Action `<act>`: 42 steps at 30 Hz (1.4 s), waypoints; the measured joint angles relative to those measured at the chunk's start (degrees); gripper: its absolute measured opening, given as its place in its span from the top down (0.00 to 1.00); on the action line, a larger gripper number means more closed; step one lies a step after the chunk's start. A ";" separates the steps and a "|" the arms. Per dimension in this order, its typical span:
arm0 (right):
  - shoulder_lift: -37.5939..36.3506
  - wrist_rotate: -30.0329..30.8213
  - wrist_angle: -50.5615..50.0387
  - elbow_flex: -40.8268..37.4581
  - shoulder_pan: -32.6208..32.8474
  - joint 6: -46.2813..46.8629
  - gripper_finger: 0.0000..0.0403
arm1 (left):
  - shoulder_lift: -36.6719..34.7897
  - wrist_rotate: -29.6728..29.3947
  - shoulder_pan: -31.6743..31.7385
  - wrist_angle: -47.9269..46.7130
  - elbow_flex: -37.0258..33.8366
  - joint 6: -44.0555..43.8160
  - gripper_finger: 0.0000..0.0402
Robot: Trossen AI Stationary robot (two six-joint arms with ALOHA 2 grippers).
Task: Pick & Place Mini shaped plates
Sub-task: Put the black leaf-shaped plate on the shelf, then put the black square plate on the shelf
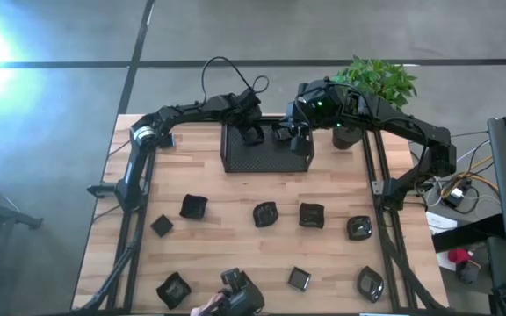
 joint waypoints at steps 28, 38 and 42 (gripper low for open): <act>-0.03 0.00 -0.02 0.00 -0.01 -0.15 0.90 | 0.02 -3.98 -0.02 -0.35 1.58 -0.64 0.90; -2.25 -0.02 -0.67 0.02 0.02 0.06 0.90 | -9.30 -4.10 -2.48 -1.74 2.12 -0.11 0.90; -3.11 -0.01 -1.78 0.04 0.04 0.64 0.90 | -16.32 -4.48 -5.12 -1.83 -0.84 0.99 0.90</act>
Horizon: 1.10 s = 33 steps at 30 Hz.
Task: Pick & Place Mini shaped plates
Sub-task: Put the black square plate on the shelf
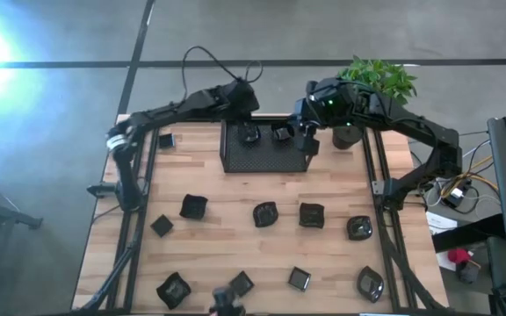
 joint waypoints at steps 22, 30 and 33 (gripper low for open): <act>-1.04 -0.04 -6.02 -7.19 10.40 6.11 0.90 | -42.29 -2.93 -24.12 4.27 -33.22 -5.52 0.90; -1.03 0.05 -7.08 -11.47 18.61 14.37 0.91 | -48.52 -2.97 -27.31 4.21 -38.20 -5.99 0.90; -1.02 0.01 -7.05 -13.38 22.94 18.22 0.91 | -49.08 -2.96 -27.68 4.28 -38.57 -5.93 0.90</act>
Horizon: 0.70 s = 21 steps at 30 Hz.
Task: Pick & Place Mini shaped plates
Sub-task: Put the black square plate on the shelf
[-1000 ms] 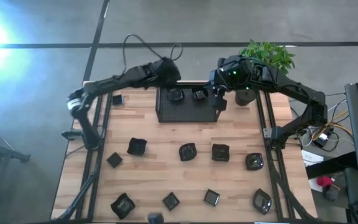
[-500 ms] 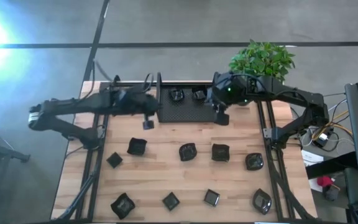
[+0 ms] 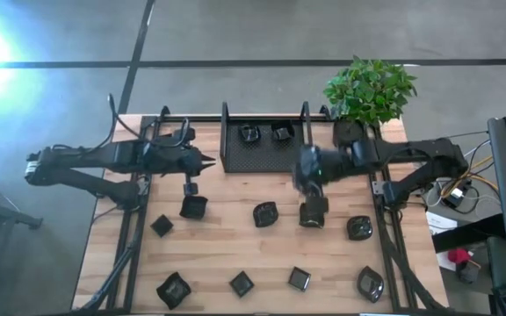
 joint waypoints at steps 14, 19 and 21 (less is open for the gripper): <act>0.06 4.21 9.91 -15.32 16.84 20.10 0.90 | 0.11 -0.03 -0.10 0.73 -0.13 2.81 0.90; 0.06 3.95 16.74 -20.10 20.16 27.08 0.90 | 0.18 -0.03 -0.16 1.19 -0.13 2.86 0.90; 0.06 3.91 18.76 -21.75 20.81 27.67 0.90 | 0.15 -0.03 -0.16 1.55 -0.13 2.88 0.90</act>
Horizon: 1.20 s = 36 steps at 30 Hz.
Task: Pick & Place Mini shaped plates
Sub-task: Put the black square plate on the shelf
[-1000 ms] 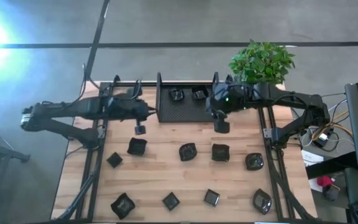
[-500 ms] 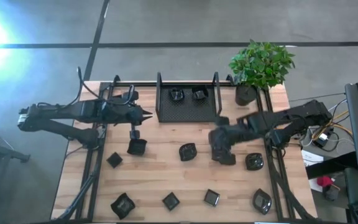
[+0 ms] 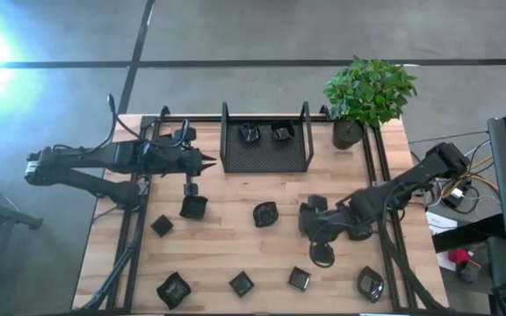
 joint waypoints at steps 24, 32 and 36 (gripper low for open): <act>5.41 -2.43 9.21 -6.80 5.85 9.69 0.90 | 0.98 -0.01 0.02 0.24 0.00 0.00 0.90; 10.98 -8.58 10.04 -6.12 6.76 13.32 0.90 | 0.98 -0.02 0.07 0.38 0.00 0.00 0.90; 13.31 -9.05 9.96 -6.13 6.72 14.25 0.90 | 0.98 -0.02 0.04 0.38 0.00 -0.17 0.90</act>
